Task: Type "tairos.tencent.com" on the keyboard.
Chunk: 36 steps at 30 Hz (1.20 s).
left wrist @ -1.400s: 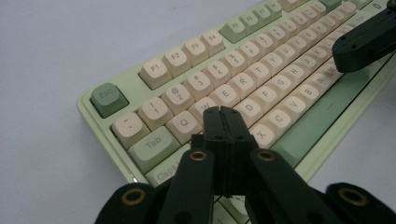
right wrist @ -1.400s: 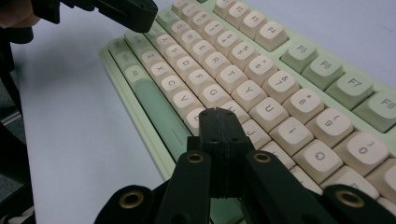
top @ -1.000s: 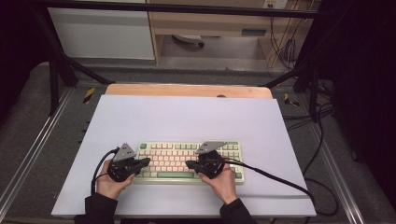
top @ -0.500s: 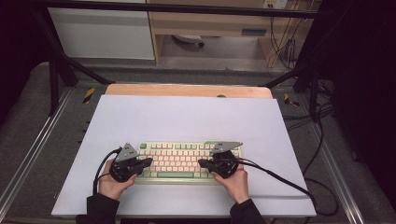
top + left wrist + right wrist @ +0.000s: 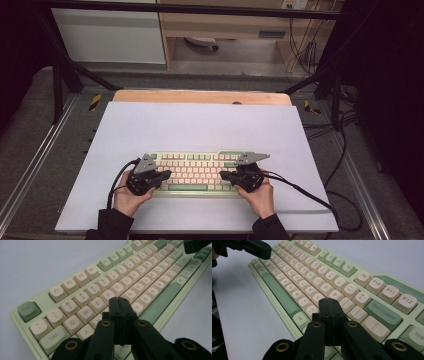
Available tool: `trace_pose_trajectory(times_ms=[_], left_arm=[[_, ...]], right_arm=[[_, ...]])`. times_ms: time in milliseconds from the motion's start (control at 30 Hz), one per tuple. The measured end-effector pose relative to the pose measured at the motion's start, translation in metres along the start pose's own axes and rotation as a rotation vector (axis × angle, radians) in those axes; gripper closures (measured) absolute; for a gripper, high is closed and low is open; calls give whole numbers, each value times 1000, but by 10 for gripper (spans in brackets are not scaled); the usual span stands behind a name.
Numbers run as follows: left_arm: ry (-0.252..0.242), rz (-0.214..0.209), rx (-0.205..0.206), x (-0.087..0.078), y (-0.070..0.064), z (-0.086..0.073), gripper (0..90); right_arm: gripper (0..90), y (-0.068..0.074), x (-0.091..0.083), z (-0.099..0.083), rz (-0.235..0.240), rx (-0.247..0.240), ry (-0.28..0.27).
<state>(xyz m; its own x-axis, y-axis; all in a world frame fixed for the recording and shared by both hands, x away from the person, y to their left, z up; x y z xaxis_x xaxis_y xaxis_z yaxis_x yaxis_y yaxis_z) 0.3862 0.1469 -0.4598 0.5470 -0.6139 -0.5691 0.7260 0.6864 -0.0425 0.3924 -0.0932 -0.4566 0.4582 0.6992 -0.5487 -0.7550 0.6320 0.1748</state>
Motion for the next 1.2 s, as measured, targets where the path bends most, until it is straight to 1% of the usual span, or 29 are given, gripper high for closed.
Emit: trace_pose_trajectory(times_ms=[167, 300, 600, 800, 900, 1200], left_arm=[[21, -13, 15, 8, -8, -1, 897], [30, -21, 25, 12, -12, -1, 897], [46, -24, 28, 16, -13, -6, 897], [42, -24, 26, 16, -13, -7, 897], [51, -23, 30, 18, -13, -9, 897], [40, -25, 33, 16, -15, -8, 897]], right_arm=[[900, -2, -4, -3, -5, 0, -4], [900, -3, -6, -3, -3, 4, -9], [900, -4, -5, -4, -5, 7, -8], [900, -5, -7, -4, -7, 4, -13], [900, -6, -7, -4, -9, 7, -12], [900, -6, -7, -5, -10, 10, -9]])
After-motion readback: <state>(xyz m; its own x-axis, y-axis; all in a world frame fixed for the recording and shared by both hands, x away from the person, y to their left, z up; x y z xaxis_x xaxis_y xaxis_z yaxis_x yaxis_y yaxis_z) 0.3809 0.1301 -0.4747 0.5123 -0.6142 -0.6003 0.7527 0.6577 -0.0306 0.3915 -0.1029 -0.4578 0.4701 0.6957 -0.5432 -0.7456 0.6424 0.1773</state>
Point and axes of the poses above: each handheld gripper's, and its own axes: x roughly forward along the jaws, z roughly out of its top, y roughly to its left, the point moved 7 cm from there along x, roughly forward along the jaws, and after that the axes turned 4 degrees about -y, right-handed, at the moved point
